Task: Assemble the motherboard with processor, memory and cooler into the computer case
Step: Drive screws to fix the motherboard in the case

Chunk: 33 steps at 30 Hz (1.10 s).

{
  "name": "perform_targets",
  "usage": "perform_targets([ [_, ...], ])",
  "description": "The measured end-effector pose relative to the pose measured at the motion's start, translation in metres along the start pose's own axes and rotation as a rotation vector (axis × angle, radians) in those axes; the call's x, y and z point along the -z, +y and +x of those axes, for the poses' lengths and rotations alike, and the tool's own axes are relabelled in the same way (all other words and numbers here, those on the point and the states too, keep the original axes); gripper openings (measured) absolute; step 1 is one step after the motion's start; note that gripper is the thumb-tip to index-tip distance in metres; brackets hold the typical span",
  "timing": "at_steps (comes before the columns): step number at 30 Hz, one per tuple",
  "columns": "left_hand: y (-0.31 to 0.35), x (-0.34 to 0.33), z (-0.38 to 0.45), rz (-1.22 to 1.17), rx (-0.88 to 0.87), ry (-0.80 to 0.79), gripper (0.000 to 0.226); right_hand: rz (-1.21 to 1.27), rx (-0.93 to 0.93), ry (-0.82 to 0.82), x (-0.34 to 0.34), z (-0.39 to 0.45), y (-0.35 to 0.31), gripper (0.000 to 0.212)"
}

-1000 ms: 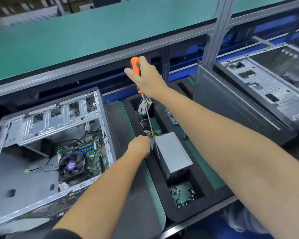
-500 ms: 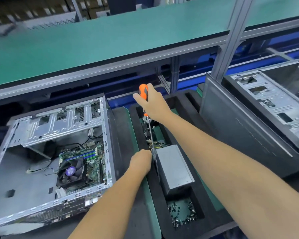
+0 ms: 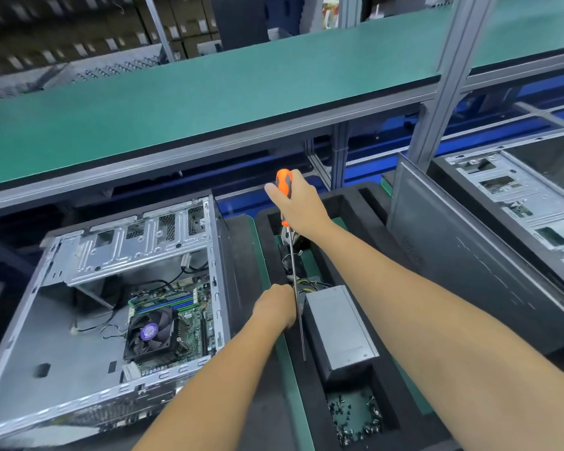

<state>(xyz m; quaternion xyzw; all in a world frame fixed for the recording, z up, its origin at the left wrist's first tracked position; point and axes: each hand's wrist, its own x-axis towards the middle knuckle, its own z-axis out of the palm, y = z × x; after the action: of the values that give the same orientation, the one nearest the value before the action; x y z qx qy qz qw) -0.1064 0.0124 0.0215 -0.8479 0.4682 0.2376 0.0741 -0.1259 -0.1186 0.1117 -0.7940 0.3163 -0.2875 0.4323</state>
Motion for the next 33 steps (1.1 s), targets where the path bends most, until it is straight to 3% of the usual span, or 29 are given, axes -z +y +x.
perform_targets([
  [7, 0.000, -0.026, -0.011, -0.009, 0.009, 0.131, 0.021, -0.024, 0.010, 0.005, -0.006, -0.008, 0.004, 0.031],
  [16, -0.012, -0.036, -0.014, -0.085, 0.037, 0.055, 0.028, -0.013, 0.010, 0.003, -0.004, -0.011, 0.008, 0.031],
  [33, -0.011, -0.036, -0.015, 0.020, 0.034, 0.112, 0.029, -0.057, -0.014, -0.028, -0.007, -0.008, 0.012, 0.026],
])
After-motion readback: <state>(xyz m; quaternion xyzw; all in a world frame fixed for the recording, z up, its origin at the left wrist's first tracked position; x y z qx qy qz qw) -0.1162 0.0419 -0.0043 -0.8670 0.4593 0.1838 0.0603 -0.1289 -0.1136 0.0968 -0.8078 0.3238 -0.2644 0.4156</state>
